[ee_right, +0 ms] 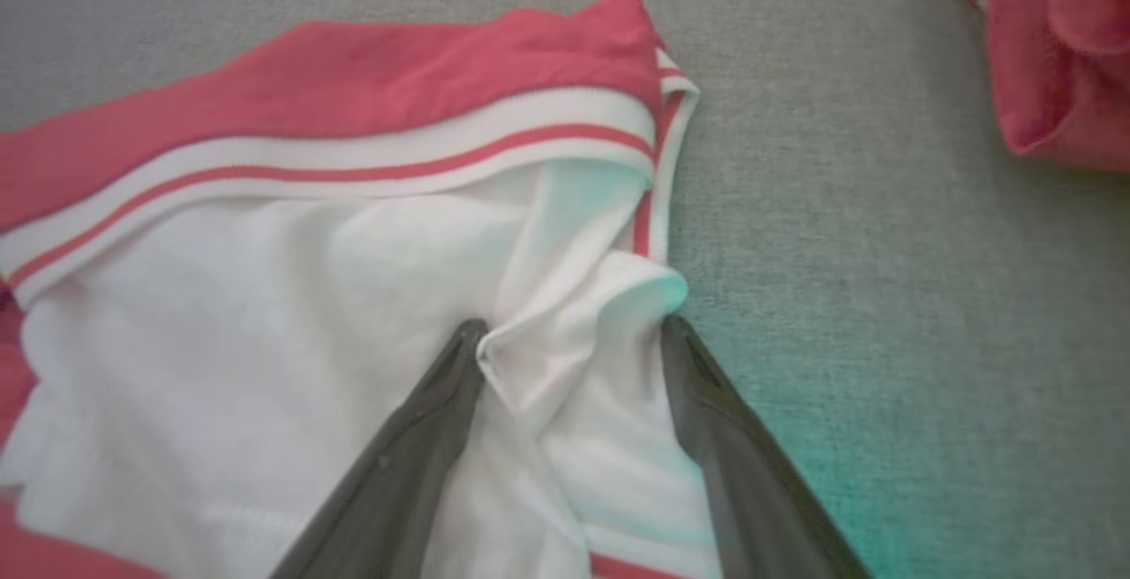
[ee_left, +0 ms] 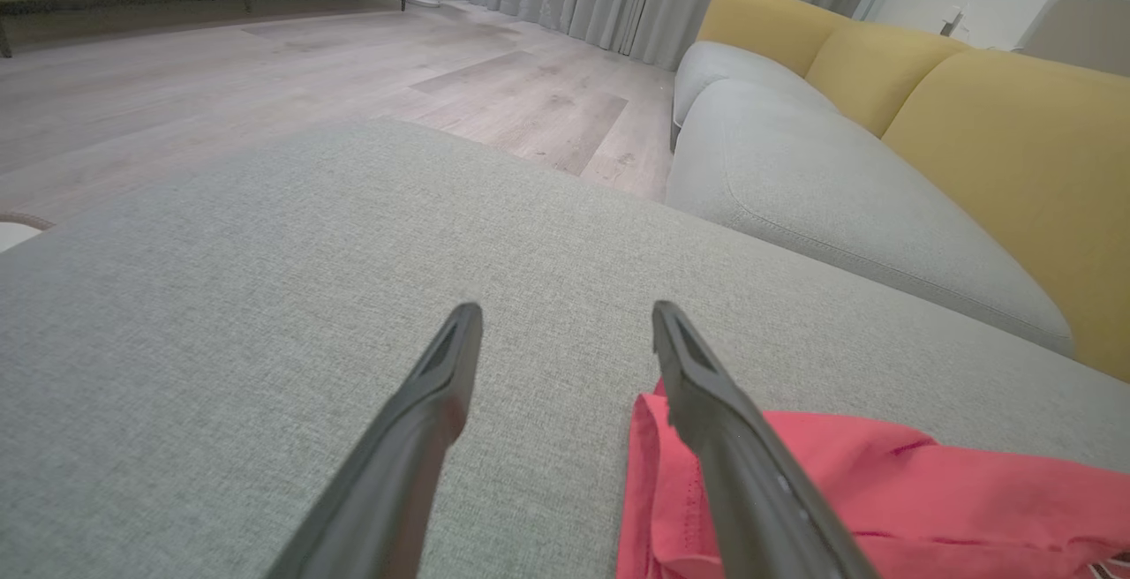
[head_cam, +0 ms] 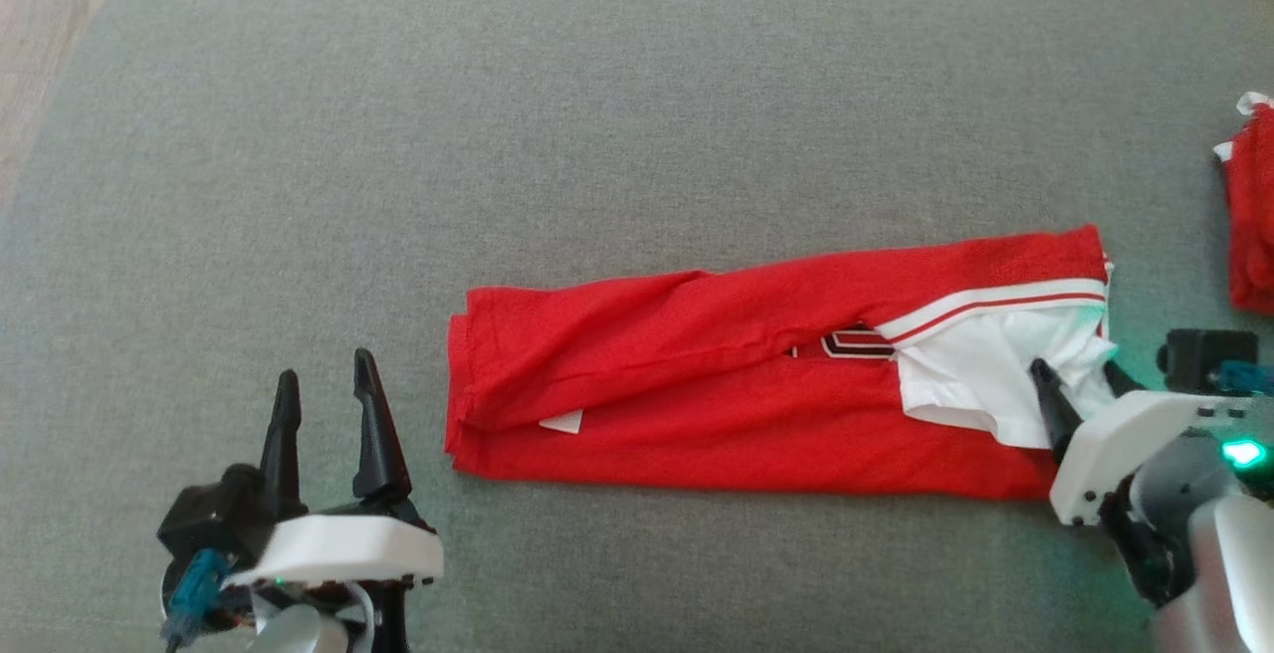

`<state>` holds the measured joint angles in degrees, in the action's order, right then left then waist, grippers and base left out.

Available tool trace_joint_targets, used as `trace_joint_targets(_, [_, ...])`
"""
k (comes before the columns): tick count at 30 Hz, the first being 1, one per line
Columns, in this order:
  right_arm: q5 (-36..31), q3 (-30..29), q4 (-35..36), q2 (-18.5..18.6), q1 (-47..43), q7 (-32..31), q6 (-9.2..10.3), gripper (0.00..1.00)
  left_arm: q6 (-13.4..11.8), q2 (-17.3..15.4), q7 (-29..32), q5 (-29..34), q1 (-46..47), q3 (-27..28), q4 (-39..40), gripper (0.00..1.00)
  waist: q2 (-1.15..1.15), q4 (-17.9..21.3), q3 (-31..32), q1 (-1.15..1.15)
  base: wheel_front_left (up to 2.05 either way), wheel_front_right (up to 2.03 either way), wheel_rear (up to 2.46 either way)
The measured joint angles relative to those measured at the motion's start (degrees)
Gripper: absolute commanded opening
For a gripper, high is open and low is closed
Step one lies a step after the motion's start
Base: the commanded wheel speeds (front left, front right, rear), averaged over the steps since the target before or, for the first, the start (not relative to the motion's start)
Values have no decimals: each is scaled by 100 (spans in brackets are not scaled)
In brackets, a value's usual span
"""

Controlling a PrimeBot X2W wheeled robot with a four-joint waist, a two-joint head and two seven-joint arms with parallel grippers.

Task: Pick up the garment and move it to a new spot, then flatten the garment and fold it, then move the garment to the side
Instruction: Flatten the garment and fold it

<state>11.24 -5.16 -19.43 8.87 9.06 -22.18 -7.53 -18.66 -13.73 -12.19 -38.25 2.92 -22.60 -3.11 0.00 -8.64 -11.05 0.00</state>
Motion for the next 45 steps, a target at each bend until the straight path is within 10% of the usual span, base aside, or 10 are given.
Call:
trace_joint_targets(2, [30,136,-26,36,8,-13,0,41,0,-1,-1,0,-1,-1,-1,100,0,22,22,0,0,0,0])
trace_joint_targets(6, [15,352,-179,37,163,-59,0,0,0,0,0,0,-1,-38,0,100,0,94,58,0,0,0,0])
trace_joint_targets(35, [-234,-761,808,32,-153,123,0,0,0,-16,155,96,-99,-338,59,100,0,1012,349,0,0,0,0])
trace_joint_targets(45, [209,377,1786,-136,-162,70,0,0,7,-16,162,100,-83,-388,76,100,0,709,419,0,0,0,0])
